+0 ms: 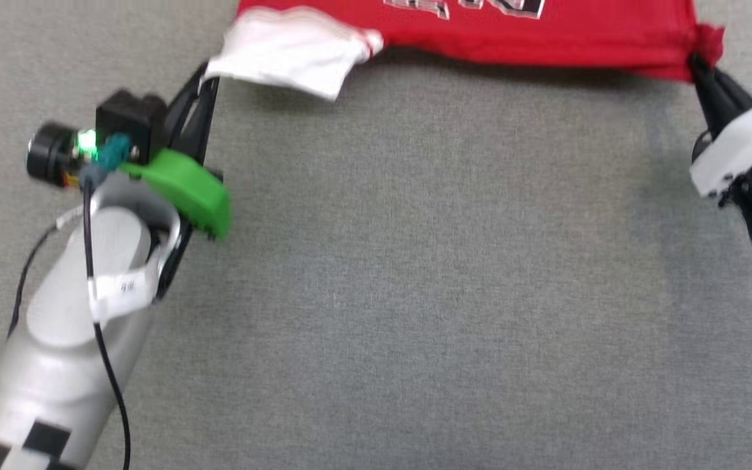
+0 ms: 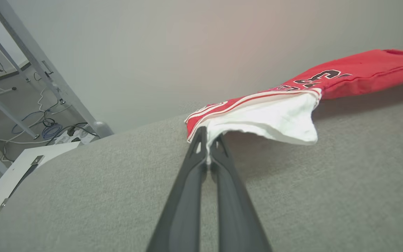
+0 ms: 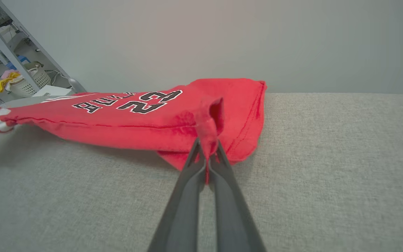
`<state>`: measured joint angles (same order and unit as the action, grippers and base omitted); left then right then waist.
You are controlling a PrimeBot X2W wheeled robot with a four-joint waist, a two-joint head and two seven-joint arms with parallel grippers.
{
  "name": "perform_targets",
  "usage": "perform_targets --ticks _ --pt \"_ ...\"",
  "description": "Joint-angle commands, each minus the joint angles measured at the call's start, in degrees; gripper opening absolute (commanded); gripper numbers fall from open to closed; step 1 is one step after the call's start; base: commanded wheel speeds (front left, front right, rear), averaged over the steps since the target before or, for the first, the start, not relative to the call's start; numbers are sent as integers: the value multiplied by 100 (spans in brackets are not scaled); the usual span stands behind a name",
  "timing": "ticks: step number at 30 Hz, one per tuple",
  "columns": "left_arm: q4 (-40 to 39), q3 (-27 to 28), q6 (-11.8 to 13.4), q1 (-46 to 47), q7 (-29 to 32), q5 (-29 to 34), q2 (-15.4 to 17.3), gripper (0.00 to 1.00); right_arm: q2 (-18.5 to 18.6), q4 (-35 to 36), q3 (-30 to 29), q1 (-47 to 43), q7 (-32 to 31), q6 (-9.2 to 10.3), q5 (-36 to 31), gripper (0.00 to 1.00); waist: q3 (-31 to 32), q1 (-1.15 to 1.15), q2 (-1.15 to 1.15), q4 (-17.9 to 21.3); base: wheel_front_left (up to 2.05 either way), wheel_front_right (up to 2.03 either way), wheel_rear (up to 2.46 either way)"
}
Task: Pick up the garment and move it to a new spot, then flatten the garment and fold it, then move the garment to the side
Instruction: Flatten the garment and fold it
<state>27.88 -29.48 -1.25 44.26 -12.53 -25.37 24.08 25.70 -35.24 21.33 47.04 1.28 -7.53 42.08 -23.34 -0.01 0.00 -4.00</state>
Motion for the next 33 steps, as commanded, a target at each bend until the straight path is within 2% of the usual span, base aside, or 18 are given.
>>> perform_targets --ticks 1,8,15,24,33 --pt "-139 47 85 -296 33 -102 113 0 41 44 10 -188 13 4 132 0 610 1 0 -141 0 0 0" --pt "-1173 86 369 -1719 462 -414 553 0 153 210 138 -1045 -29 4 673 0 1059 1 0 -274 0 0 0" --pt "-1999 -104 467 -2756 912 -626 827 0 246 220 134 -1839 -154 4 1041 0 1469 1 0 -339 0 0 0" --pt "-2546 -400 323 -3698 1409 -939 1169 0 486 540 97 -2928 -664 4 1464 0 2003 1 0 -361 0 0 0" --pt "-3097 -652 186 -4530 2067 -1366 1635 0 732 1221 -71 -4120 -1530 4 1752 0 2385 1 0 -352 0 0 0"
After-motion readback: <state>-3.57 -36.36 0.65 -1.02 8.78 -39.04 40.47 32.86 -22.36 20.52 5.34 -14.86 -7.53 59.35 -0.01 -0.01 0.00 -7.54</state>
